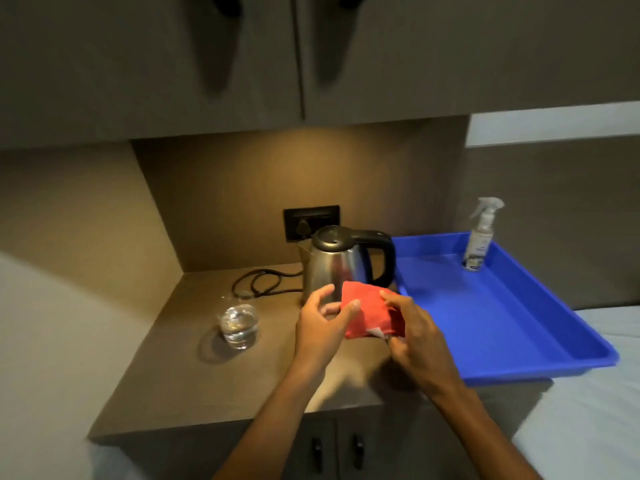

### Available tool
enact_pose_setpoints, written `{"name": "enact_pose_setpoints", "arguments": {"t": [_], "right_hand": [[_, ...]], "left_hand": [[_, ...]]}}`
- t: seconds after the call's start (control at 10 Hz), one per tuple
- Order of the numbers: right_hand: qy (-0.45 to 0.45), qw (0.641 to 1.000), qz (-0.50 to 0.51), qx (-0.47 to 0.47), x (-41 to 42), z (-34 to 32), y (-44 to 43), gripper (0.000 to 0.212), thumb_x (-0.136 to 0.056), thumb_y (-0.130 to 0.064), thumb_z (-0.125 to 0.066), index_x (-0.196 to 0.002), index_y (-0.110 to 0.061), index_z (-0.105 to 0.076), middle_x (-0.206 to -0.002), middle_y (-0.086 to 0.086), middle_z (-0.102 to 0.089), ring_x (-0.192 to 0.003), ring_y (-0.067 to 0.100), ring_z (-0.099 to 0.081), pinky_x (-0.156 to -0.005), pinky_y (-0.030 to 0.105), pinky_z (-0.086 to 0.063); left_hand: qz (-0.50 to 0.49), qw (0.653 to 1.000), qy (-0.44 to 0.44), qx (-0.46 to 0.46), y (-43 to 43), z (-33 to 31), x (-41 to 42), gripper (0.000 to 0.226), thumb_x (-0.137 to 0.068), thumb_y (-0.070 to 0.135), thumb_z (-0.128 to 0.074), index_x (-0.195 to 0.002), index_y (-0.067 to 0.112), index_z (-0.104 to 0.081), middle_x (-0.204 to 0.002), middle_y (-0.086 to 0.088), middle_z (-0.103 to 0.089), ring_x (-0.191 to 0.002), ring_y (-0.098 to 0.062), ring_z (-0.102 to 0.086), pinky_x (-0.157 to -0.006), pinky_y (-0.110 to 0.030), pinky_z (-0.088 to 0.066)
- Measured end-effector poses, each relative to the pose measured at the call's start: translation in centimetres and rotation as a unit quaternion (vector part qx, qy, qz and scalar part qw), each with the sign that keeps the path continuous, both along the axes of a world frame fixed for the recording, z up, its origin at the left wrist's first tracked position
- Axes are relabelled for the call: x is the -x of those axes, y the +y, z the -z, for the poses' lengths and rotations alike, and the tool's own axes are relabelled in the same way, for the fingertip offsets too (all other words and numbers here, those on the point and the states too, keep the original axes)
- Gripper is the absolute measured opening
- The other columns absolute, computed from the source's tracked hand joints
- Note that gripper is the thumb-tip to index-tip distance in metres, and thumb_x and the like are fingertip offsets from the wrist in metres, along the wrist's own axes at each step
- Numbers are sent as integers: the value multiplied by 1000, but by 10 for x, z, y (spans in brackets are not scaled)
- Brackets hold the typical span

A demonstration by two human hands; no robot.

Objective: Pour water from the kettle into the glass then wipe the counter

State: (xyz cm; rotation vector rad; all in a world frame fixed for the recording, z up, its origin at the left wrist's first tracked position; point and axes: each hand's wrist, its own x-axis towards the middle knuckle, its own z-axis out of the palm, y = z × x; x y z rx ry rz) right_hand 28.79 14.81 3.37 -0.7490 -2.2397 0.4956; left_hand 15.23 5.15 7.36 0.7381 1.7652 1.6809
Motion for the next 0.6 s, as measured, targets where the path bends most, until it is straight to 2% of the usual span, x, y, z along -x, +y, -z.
{"name": "enact_pose_setpoints", "arguments": {"t": [0.1,0.2,0.3,0.4,0.5,0.6], "right_hand": [[-20,1000,-8,-17,-50,-11,38,63,-68,7,-70,-125,-13,-53,-128,9,-61,-107,34,-59,-82,45,-54],[-70,996,-29,-38,-104,-25,81,60,-63,16,-65,-118,-5,-59,-127,14,-60,-110,37,-59,-87,46,-53],[-150,988,-10,-41,-148,-27,123,56,-65,11,-63,-118,-9,-59,-131,13,-56,-112,38,-56,-89,44,-48],[-341,940,0,4,-166,-14,150,48,-76,-10,-62,-123,-20,-58,-145,6,-42,-132,30,-38,-103,47,-35],[-482,869,30,104,-168,-11,159,24,-87,-27,-50,-102,-24,-68,-128,1,-57,-128,25,-39,-106,53,-21],[-435,893,71,93,-152,-12,157,31,-90,-32,-37,-93,-22,-65,-115,7,-65,-114,27,-50,-101,52,-24]], "left_hand": [[43,999,-4,6,44,-1,-39,60,-82,23,-77,-133,25,-45,-106,-7,-68,-95,-19,-69,-77,-35,-61],[66,998,-4,10,99,4,-90,55,-83,15,-74,-127,28,-43,-107,-14,-64,-94,-29,-69,-73,-43,-60],[78,996,-12,39,146,14,-139,35,-86,6,-66,-107,29,-50,-101,-26,-66,-85,-32,-66,-78,-45,-55],[115,974,141,135,172,39,-163,26,-88,11,-59,-113,19,-61,-113,-24,-67,-99,-33,-64,-90,-46,-52],[164,858,402,275,173,42,-164,35,-91,18,-52,-124,16,-63,-131,-17,-56,-131,-35,-44,-107,-49,-37],[128,808,509,268,155,33,-148,41,-97,29,-46,-137,20,-53,-149,-9,-43,-150,-29,-16,-119,-54,-14]]}}
